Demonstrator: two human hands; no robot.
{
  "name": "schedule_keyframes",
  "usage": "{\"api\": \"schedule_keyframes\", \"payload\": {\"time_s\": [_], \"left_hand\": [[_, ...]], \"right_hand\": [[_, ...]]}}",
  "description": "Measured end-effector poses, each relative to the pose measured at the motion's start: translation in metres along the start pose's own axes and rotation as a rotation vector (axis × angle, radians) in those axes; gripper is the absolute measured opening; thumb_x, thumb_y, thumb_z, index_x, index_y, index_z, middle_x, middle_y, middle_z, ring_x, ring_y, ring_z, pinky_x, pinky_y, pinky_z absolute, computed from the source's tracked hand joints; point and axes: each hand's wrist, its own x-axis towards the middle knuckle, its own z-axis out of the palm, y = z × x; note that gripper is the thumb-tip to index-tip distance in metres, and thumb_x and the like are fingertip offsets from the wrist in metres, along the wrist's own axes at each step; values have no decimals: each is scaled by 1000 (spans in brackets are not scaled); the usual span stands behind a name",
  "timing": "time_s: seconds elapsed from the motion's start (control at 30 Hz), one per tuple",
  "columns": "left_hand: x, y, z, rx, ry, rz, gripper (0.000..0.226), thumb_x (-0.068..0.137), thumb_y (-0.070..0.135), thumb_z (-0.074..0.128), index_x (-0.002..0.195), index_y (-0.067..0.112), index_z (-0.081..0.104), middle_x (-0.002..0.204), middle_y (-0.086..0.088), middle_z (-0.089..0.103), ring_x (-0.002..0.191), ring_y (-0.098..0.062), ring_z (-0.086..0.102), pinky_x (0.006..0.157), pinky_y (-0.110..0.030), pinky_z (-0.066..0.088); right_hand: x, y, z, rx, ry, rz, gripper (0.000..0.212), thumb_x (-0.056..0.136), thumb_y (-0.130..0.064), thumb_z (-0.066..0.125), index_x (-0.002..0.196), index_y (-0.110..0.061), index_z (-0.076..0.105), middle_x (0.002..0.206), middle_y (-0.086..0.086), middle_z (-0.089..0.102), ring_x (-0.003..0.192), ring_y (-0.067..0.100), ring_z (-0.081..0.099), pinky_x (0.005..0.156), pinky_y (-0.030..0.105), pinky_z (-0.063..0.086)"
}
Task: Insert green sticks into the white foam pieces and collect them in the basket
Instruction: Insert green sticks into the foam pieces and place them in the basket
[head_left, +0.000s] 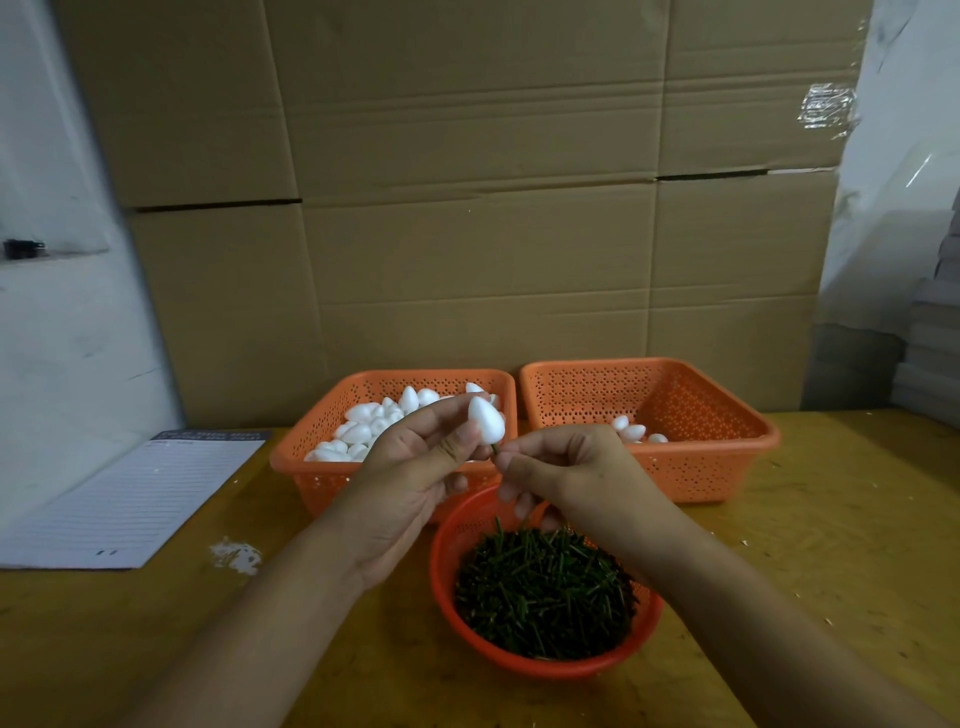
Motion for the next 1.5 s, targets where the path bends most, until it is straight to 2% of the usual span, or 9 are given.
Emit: {"api": "schedule_keyframes", "payload": {"time_s": [0.13,0.3,0.4,0.57,0.67,0.8,1.17,1.37,1.5], "left_hand": [[0,0,2,-4,4,10,28,83,34,74,111,31,76,99,3,73,94,-8,66,72,-20,51],[0,-4,5,-33,6,26,33,85,29,67,116,21,73,106,-7,73,102,-17,68,85,-29,57],[0,-7,6,-44,14,11,38,87,30,69,123,17,69,109,-13,72,104,-23,66,94,-40,51],[1,-5,8,-32,66,26,44,75,40,78,117,27,72,106,-9,74,97,-17,70,78,-26,56],[0,-8,8,55,94,53,48,72,42,81,117,27,70,115,-3,73,102,-15,70,76,-26,54],[-1,-8,9,110,114,60,45,73,39,84,114,25,71,112,-3,74,98,-14,71,72,-23,54],[-1,-4,7,186,48,20,44,81,33,71,124,23,68,115,-2,74,104,-19,68,83,-33,51],[-2,-1,11,163,108,110,45,75,33,81,117,24,68,116,0,74,97,-13,72,71,-22,53],[-2,-3,13,224,141,185,43,73,24,79,114,17,69,109,-4,75,98,-20,72,78,-24,56]], "right_hand": [[1,0,0,0,7,-8,13,95,-16,66,90,-8,75,72,3,74,61,10,65,50,19,47],[-2,0,1,38,-14,-13,16,96,-16,65,84,-11,74,75,5,74,63,11,65,51,18,46],[-2,0,3,69,-7,-7,16,95,-14,65,84,-8,75,74,7,74,62,12,63,50,19,46],[-1,1,2,101,64,-15,15,93,-15,67,89,-4,76,71,6,71,60,11,59,49,19,45],[-1,1,0,85,90,-18,14,92,-16,69,84,-8,77,68,4,70,57,11,58,48,19,45],[1,3,0,14,89,-40,17,93,-15,68,79,-11,77,67,3,71,56,8,59,48,18,45],[0,4,2,35,29,21,15,94,-14,66,84,-12,76,71,1,72,62,6,63,50,16,45],[1,4,3,50,101,-10,12,92,-14,70,87,-8,78,71,6,72,59,8,60,49,19,46],[1,3,4,18,99,-24,16,91,-18,71,76,-14,76,60,-2,68,50,1,57,47,15,43]]}}
